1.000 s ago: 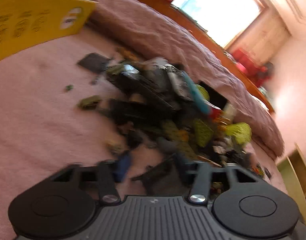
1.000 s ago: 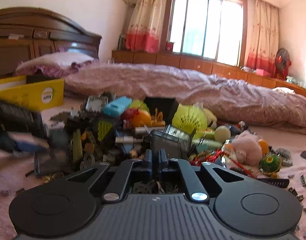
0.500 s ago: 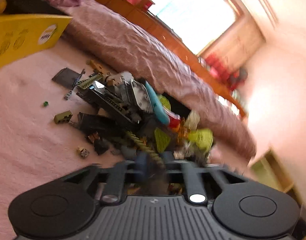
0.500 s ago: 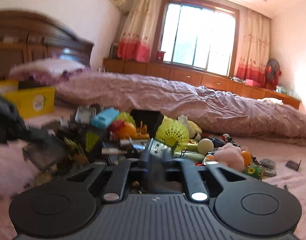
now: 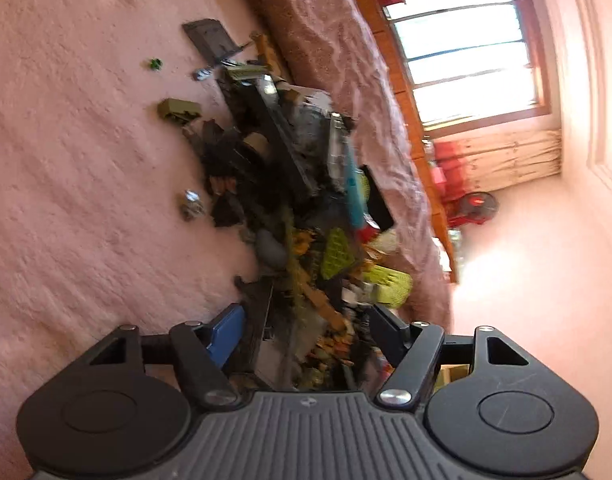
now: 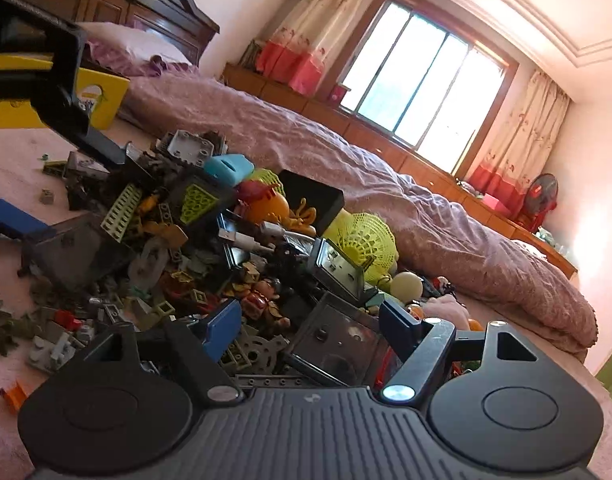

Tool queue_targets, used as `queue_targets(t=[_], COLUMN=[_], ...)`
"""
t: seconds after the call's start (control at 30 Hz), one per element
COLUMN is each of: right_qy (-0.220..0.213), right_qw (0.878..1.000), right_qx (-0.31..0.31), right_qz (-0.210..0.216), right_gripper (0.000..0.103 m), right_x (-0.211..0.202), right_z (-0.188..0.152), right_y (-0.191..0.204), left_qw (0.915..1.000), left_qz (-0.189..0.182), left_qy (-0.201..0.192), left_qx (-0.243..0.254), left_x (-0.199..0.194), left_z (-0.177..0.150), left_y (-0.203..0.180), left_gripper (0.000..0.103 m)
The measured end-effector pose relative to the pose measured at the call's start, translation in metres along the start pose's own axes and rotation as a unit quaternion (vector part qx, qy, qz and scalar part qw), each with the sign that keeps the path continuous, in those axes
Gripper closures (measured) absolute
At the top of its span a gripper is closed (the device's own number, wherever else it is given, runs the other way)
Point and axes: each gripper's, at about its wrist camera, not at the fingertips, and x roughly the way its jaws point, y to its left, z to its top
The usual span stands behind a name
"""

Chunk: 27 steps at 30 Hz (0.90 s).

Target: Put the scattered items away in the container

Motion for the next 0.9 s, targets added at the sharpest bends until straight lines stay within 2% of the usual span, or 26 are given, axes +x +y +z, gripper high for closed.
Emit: queue_targets(t=[0.13,0.23,0.27,0.3,0.33,0.37,0.4,0.53,0.63,0.7,0.8,0.9], right_qy=[0.002,0.004,0.016,0.029,0.030,0.028,0.022,0.010,-0.012,-0.049,-0.119,-0.162], right_qw=[1.000,0.999,0.998,0.998,0.998,0.998,0.998,0.999,0.999,0.998,0.992,0.985], right_qx=[-0.021,-0.036,-0.038,-0.031,-0.027,-0.029,-0.028,-0.009,0.007,0.017,-0.004,-0.027], right_qz=[-0.011,-0.038,-0.046,-0.043,-0.044,-0.046,-0.049,-0.049,-0.048,-0.034,-0.043,-0.048], right_gripper=[0.033,0.047,0.062,0.071,0.072,0.080,0.086,0.086,0.086,0.086,0.086,0.086], right_x=[-0.003,-0.002,0.004,0.008,0.010,0.010,0.009,0.005,-0.004,-0.019,-0.044,-0.057], right_z=[-0.003,-0.008,-0.010,-0.011,-0.011,-0.010,-0.009,-0.007,-0.003,0.002,0.012,0.015], right_y=[0.002,0.003,0.003,0.002,0.001,0.002,0.002,-0.003,-0.010,-0.016,-0.013,-0.008], left_qw=[0.9996,0.9989,0.9985,0.9979,0.9971,0.9965,0.9972,0.9991,0.9987,0.9969,0.9923,0.9897], left_qz=[0.007,0.029,0.037,0.046,0.058,0.068,0.059,0.016,-0.038,-0.070,-0.114,-0.132], left_qy=[0.026,0.035,0.037,0.040,0.043,0.046,0.045,0.039,0.028,0.013,-0.006,-0.023], left_qx=[0.000,0.016,0.019,0.023,0.023,0.018,0.005,0.001,0.018,0.033,0.048,0.050], left_x=[0.003,0.008,0.011,0.013,0.019,0.021,0.020,0.011,-0.001,-0.009,-0.019,-0.024], left_z=[-0.007,-0.007,-0.005,-0.004,-0.003,-0.003,-0.002,-0.003,-0.005,-0.007,-0.006,-0.003], left_y=[-0.001,-0.002,0.000,0.001,0.004,0.008,0.013,0.009,-0.007,-0.016,-0.025,-0.024], left_gripper=[0.032,0.040,0.051,0.066,0.075,0.084,0.085,0.086,0.086,0.086,0.086,0.086])
